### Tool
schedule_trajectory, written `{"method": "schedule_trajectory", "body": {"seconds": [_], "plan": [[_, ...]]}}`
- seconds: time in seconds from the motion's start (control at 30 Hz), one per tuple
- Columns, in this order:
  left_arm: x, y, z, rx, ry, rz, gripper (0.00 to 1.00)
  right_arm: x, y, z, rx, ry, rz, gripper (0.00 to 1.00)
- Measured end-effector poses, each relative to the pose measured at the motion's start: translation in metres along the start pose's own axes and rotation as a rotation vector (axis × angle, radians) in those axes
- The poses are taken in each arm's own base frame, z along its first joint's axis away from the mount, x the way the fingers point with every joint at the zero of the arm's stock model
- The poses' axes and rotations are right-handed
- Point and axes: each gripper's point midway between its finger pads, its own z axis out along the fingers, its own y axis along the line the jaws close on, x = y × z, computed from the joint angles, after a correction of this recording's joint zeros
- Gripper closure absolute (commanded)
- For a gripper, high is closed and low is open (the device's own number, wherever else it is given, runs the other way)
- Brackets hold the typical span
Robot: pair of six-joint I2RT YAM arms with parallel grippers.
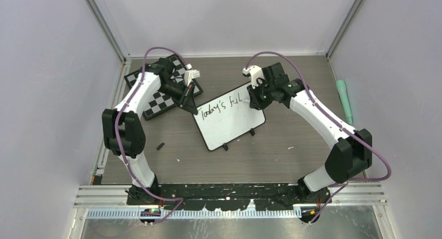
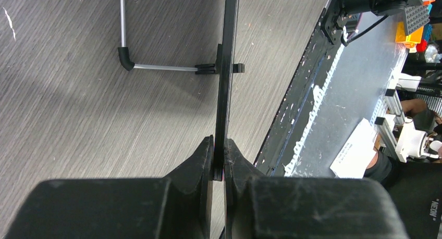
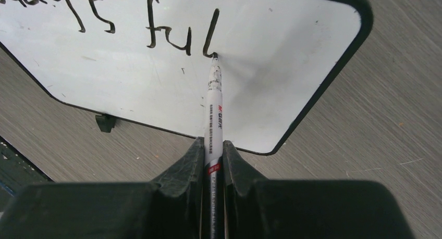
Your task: Write a sentence on the whiteboard
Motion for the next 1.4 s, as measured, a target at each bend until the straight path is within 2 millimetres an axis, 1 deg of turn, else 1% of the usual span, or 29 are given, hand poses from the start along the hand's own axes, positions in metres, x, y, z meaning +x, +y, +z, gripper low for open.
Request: {"method": "schedule_trajectory", "body": {"seconds": [0.1, 0.33, 0.5, 0.7, 0.83, 0.93, 1.17, 1.4], "plan": [[0.0, -0.001, 0.0, 0.003, -0.001, -0.001, 0.94, -0.007, -0.004, -0.005, 0.014, -0.014, -0.007, 1.0], [0.0, -0.001, 0.0, 0.003, -0.001, 0.0, 0.95, -0.033, -0.009, -0.017, 0.039, -0.076, -0.028, 1.0], [0.0, -0.001, 0.0, 0.003, 0.0, 0.0, 0.94, -0.041, -0.012, -0.017, 0.046, -0.09, -0.032, 1.0], [0.0, -0.001, 0.0, 0.003, 0.0, -0.001, 0.94, -0.033, -0.014, -0.005, 0.039, -0.054, -0.022, 1.0], [0.001, -0.001, 0.0, 0.003, 0.001, -0.003, 0.94, -0.03, -0.013, -0.002, 0.031, -0.047, -0.02, 1.0], [0.001, -0.001, 0.0, 0.004, 0.003, -0.005, 0.94, -0.022, -0.012, 0.0, 0.024, -0.032, -0.016, 1.0], [0.002, -0.001, 0.0, 0.005, 0.003, -0.005, 0.94, -0.004, -0.007, -0.001, 0.015, -0.005, -0.008, 1.0], [0.002, -0.001, 0.0, 0.005, 0.003, -0.004, 0.93, 0.002, -0.007, -0.002, 0.018, 0.011, -0.009, 1.0]]}}
